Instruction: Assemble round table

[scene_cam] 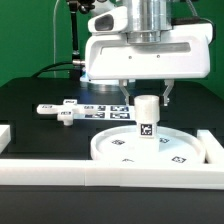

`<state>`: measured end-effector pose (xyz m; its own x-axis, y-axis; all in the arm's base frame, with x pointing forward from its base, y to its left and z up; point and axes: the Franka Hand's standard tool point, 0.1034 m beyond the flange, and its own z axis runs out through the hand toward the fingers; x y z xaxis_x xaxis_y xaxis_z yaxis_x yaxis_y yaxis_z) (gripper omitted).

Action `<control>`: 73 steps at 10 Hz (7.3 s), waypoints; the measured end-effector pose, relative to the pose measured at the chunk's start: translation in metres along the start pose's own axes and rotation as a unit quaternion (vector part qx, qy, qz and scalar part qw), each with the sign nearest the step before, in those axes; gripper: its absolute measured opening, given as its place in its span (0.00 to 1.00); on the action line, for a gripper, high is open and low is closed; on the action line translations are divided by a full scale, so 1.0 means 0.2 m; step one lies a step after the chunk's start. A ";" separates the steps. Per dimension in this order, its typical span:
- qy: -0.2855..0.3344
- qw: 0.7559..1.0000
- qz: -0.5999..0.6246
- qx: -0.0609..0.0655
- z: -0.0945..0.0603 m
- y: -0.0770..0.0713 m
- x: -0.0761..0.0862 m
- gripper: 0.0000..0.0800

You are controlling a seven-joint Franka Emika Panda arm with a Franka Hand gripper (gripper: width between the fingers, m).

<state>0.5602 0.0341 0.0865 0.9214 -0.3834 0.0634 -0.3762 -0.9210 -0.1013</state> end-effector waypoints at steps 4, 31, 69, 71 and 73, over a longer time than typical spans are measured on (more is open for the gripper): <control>-0.003 0.978 0.209 0.002 0.01 -0.03 -0.02 0.51; -0.042 0.995 0.095 0.005 0.05 -0.02 0.01 0.81; -0.075 0.421 -0.902 -0.064 0.09 -0.02 0.01 0.50; -0.074 0.439 -0.893 -0.065 0.09 -0.01 0.01 0.51; -0.073 0.454 -0.885 -0.066 0.09 -0.01 0.01 0.51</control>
Offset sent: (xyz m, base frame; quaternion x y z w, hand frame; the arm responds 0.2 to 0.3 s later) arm 0.0006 0.0282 -0.0089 0.0054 -0.0036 0.2877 0.9577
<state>0.5653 0.0366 0.0680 -0.2162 0.9666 -0.1376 0.9738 0.2236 0.0408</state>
